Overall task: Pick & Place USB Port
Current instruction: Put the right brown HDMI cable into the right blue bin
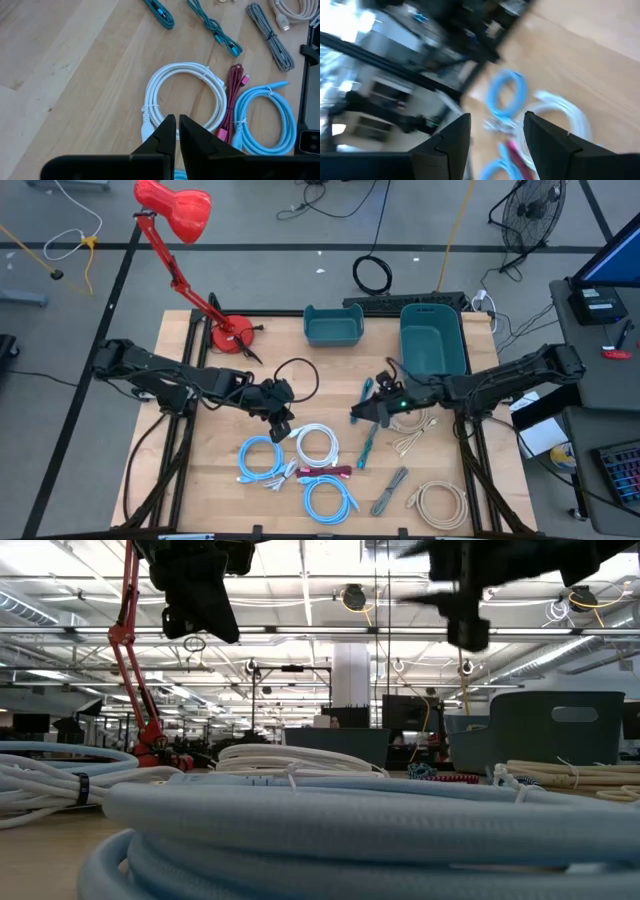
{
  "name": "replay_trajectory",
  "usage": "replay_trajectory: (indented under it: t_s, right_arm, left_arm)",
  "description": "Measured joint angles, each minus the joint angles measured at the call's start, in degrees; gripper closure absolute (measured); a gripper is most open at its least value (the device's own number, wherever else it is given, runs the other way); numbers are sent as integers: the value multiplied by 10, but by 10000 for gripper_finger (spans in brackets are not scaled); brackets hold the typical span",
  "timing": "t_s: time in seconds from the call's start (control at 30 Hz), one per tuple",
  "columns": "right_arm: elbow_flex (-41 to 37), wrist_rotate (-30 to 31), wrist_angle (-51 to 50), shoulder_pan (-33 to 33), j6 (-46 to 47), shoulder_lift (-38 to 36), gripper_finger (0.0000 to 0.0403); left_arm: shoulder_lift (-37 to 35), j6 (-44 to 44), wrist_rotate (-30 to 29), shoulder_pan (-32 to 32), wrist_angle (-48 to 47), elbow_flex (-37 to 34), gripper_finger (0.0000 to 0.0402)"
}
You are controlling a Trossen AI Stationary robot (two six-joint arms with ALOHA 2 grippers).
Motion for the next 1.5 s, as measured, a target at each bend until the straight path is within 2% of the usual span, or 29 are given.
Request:
replay_trajectory:
  t_s: [0.13, 0.33, 0.63, 0.77, 1.03, 1.1, 1.3, 1.4, 1.5]
  right_arm:
    - [0, -7, -67, 7, -3, 0, 229]
    - [0, -67, -130, 39, -38, 0, 229]
    - [6, -109, -172, 92, -44, 0, 229]
    - [53, -99, -239, 116, -53, 0, 229]
    - [239, 35, -582, 152, -132, 53, 229]
    - [260, 45, -647, 158, -140, 73, 229]
    - [233, -44, -695, 163, -153, 108, 229]
    - [205, -42, -690, 162, -160, 113, 229]
    - [179, -13, -690, 161, -167, 118, 229]
  left_arm:
    - [0, 4, 0, 0, 0, 0, 378]
    - [0, 4, 0, 0, -1, 0, 378]
    - [0, 12, 0, 0, -1, 0, 378]
    - [0, 19, 0, 0, -1, 0, 378]
    - [0, 19, 0, 0, -1, 0, 378]
    - [0, 19, 0, 0, -1, 0, 378]
    - [0, 17, 0, 0, -1, 0, 378]
    - [0, 9, 0, -2, -2, 0, 378]
    - [0, 7, 0, -3, -2, 0, 378]
